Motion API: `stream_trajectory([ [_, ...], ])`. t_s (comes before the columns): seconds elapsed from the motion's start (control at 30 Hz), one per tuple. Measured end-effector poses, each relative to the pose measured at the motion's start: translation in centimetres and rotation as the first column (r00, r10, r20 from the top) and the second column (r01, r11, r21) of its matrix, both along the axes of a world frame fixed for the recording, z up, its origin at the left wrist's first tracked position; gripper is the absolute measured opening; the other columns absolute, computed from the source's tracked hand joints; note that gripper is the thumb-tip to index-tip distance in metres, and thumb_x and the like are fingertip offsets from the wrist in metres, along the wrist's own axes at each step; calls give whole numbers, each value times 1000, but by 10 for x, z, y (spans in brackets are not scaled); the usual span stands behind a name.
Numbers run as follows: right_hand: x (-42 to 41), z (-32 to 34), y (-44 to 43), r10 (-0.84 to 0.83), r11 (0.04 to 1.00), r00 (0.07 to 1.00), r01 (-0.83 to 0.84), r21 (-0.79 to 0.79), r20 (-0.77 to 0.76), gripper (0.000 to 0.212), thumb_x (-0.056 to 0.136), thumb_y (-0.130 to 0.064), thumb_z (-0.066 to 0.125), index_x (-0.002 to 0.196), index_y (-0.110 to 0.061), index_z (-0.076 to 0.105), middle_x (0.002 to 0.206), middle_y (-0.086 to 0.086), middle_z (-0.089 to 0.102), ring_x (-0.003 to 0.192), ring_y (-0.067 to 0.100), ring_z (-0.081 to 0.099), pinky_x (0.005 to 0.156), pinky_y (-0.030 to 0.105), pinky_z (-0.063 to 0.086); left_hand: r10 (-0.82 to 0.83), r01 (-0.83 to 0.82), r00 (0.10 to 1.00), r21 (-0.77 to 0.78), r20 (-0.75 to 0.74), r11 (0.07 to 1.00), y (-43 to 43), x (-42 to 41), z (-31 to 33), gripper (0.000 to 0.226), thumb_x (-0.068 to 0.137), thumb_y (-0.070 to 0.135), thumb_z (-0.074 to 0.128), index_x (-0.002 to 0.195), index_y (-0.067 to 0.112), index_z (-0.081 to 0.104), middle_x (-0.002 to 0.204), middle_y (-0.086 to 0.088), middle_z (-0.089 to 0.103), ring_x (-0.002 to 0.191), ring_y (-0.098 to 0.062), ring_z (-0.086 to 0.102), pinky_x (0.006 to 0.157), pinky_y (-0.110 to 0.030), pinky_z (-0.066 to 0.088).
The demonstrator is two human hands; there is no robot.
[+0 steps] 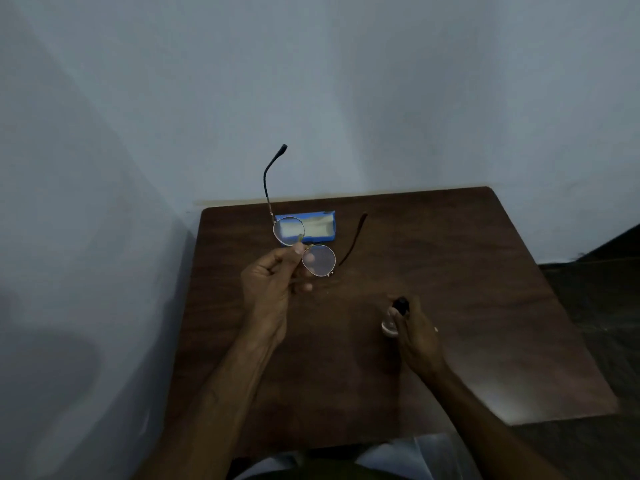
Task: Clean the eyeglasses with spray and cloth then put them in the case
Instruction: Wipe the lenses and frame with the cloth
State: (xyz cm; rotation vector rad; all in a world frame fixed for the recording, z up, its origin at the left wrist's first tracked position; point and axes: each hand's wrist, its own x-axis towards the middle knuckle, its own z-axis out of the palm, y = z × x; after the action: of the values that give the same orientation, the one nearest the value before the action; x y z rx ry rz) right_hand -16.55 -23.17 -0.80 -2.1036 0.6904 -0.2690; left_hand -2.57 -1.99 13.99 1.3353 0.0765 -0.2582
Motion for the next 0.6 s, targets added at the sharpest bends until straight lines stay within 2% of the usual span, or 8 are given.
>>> stream_trajectory([
  [0.1,-1,-4,-2,31,999,999,-31,-44,-13,25,106,-35,57,129,-28,56,114,-9,67,103,9,63,79,3,38,-1,1,1000,-12,-19,1000,-6,0,-5,10,98,11,70,92,8,77,73,4,76,57,-5,64,48,-20,53],
  [0.17,2,-9,-3,63,998,998,-63,-31,1,37,102,-41,57,136,-28,52,126,-13,65,113,5,61,90,17,44,-12,11,999,-17,-41,1000,-10,7,-11,9,98,11,70,94,7,77,74,4,76,59,-5,64,49,-20,53],
  [0.2,1,-10,-4,90,996,996,-90,-16,22,45,99,-40,59,141,-26,49,133,-14,63,119,4,60,96,21,46,-15,14,999,-16,-50,1000,-12,8,-13,9,98,12,71,95,7,78,74,3,76,60,-5,65,49,-20,53],
  [0.27,-3,-13,-10,100,995,993,-101,26,55,57,95,-26,67,148,-24,43,141,-14,59,126,1,58,104,22,46,-22,21,998,-21,-67,1000,-15,6,-15,8,97,13,72,96,8,78,75,3,76,60,-5,65,48,-20,53],
  [0.37,-8,-16,-25,-82,993,992,73,90,98,56,94,-7,70,143,-23,47,132,-10,63,118,5,64,98,28,53,-29,27,996,-23,-84,999,-19,4,-18,8,96,14,73,97,7,79,75,1,76,58,-7,65,48,-20,52],
  [0.47,-11,-18,-45,-283,958,958,280,59,48,40,95,-16,72,131,-23,55,118,-5,67,101,13,69,85,41,59,-35,34,996,-10,-80,999,-20,4,-19,8,96,14,73,96,9,79,77,-1,77,57,-8,66,48,-21,53],
  [0.53,-11,-26,-56,-318,948,947,317,-26,-54,32,95,-23,71,124,-22,58,113,0,67,100,23,68,82,47,58,-38,38,996,-8,-78,999,-21,3,-20,7,96,14,73,95,10,79,76,0,77,57,-8,65,47,-21,53],
  [0.6,-10,-34,-61,-310,949,939,298,-99,-151,29,94,-35,70,117,-21,59,108,4,68,98,27,67,81,46,57,-42,42,996,-3,-79,999,-23,2,-20,7,97,13,73,94,11,79,75,2,76,56,-7,65,47,-21,52],
])
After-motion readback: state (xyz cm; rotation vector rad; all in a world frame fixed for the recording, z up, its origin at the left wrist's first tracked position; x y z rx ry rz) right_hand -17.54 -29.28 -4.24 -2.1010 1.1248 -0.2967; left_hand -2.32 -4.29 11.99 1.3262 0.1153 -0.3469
